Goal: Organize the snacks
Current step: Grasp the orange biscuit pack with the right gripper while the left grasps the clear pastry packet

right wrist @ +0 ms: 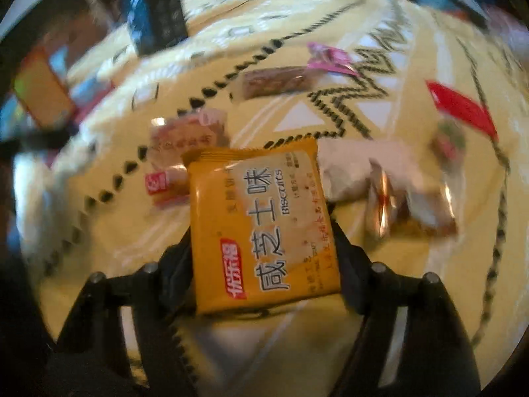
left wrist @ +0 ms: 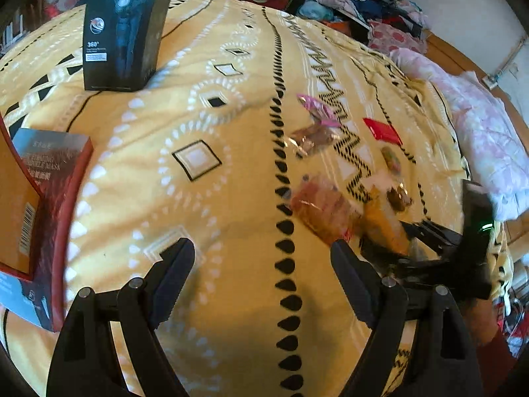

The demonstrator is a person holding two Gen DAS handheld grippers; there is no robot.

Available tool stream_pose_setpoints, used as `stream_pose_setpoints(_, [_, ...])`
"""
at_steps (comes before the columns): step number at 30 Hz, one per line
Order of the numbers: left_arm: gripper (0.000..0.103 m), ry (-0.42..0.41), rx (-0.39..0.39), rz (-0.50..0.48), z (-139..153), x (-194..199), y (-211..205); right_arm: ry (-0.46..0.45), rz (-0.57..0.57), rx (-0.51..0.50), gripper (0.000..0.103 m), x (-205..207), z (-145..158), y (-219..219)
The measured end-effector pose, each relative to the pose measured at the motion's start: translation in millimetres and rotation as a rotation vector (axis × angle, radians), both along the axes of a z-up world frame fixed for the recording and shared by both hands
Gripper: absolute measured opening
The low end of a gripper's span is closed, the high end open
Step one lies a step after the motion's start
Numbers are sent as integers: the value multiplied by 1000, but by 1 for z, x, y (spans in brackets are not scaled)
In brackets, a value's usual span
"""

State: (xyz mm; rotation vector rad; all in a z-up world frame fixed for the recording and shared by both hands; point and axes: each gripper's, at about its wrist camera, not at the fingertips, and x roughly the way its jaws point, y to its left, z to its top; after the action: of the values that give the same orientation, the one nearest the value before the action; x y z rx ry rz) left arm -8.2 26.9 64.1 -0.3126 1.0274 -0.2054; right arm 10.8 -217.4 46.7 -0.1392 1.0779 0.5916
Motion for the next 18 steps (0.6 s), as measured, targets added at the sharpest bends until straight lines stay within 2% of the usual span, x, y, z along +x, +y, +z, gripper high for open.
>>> stream_pose_setpoints(1, [86, 3, 4, 1, -2, 0, -1, 24, 4, 65, 74, -7, 3, -2])
stream_pose_setpoints(2, [86, 4, 3, 4, -3, -2, 0, 28, 21, 83, 74, -15, 7, -1])
stream_pose_setpoints(5, [86, 1, -3, 20, -3, -7, 2, -137, -56, -88, 74, -15, 24, 3])
stream_pose_setpoints(7, [86, -5, -4, 20, 0, -13, 2, -241, -104, -274, 74, 2, 23, 11])
stream_pose_setpoints(8, [86, -6, 0, 15, 1, -16, 1, -247, -100, -357, 74, 19, 15, 19])
stream_pose_setpoints(10, [86, -7, 14, 0, 3, -22, -1, -228, -62, -452, 73, 35, -1, 35])
stream_pose_setpoints(12, [86, -11, 38, -7, 6, -27, 1, -228, -1, -519, 73, 29, -9, 55])
stream_pose_setpoints(13, [86, -13, 37, -6, 7, -29, 4, -215, 23, -487, 71, 17, -3, 59])
stream_pose_setpoints(15, [86, -14, 37, 1, 6, -30, 9, -150, 85, -291, 71, -14, 18, 59])
stream_pose_setpoints(16, [86, -12, 37, 2, 4, -29, 11, -154, 92, -250, 71, -27, 24, 56])
stream_pose_setpoints(18, [86, 0, 30, 4, 1, -27, 12, -186, -1, -233, 71, -43, 32, 38])
